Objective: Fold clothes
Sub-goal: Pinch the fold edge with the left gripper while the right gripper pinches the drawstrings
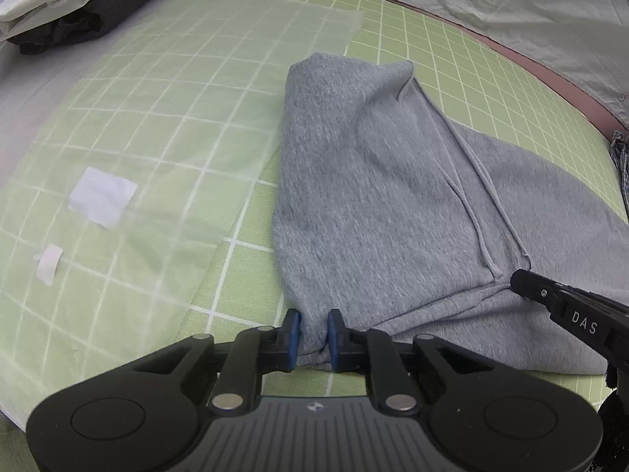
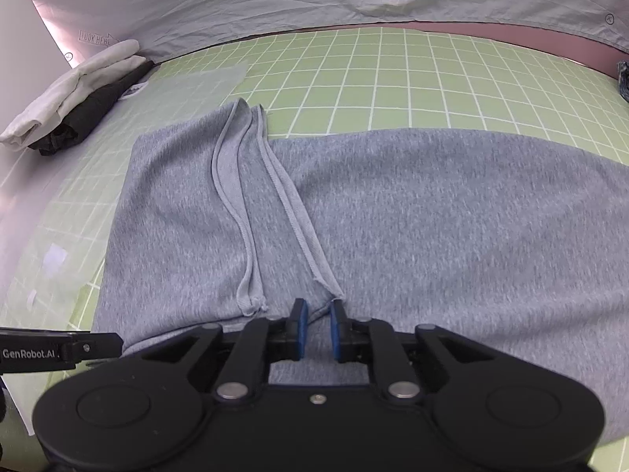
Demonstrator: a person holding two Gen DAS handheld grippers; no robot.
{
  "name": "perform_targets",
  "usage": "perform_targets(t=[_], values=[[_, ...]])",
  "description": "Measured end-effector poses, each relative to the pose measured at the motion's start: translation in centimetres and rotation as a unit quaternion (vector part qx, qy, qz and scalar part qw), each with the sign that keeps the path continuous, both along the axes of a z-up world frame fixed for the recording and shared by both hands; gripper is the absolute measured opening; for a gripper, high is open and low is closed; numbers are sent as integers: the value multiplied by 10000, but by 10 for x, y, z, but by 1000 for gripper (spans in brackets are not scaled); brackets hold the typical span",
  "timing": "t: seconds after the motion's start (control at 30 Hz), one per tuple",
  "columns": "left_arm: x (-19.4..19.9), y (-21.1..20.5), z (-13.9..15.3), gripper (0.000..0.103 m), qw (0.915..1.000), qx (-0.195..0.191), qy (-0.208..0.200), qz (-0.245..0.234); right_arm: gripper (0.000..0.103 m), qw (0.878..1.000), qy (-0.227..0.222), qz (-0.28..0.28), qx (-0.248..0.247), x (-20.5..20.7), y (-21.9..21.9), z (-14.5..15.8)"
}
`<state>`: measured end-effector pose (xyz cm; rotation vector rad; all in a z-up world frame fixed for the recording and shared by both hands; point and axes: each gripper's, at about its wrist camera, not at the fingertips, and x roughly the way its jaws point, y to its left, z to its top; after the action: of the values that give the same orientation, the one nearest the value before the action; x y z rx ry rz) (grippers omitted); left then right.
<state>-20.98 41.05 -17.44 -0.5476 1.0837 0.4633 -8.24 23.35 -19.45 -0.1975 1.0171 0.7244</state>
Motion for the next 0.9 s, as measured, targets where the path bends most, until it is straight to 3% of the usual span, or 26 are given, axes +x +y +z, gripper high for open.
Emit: perform_targets(t=[0.1,0.27,0.4,0.53,0.6,0.73,0.9], values=[[-1,0,2,8,9997,61,-131,-192,0,9997,-141,-149,153,-7,-1,3],[-3,3,1,8,9994,13,-199,-286,1,9967,-248,-668,381,-10,-11,8],[-4,6,-1,8,9992,-50,-230,-324,32,9956,-308,-828,315,-5,-11,4],[-6,8,-2,8,9989,-113,-260,-362,33,9967,-184,-665,428,1,-3,1],[-7,9,-3,8,9989,-136,-280,-353,32,9979,-172,-522,357,0,4,-1],[-12,12,2,7,9982,-78,-462,-372,3,9992,-331,-200,118,-7,15,-5],[-31,18,28,7,9953,-9,-823,-505,1,9977,-489,-161,451,-16,-1,23]])
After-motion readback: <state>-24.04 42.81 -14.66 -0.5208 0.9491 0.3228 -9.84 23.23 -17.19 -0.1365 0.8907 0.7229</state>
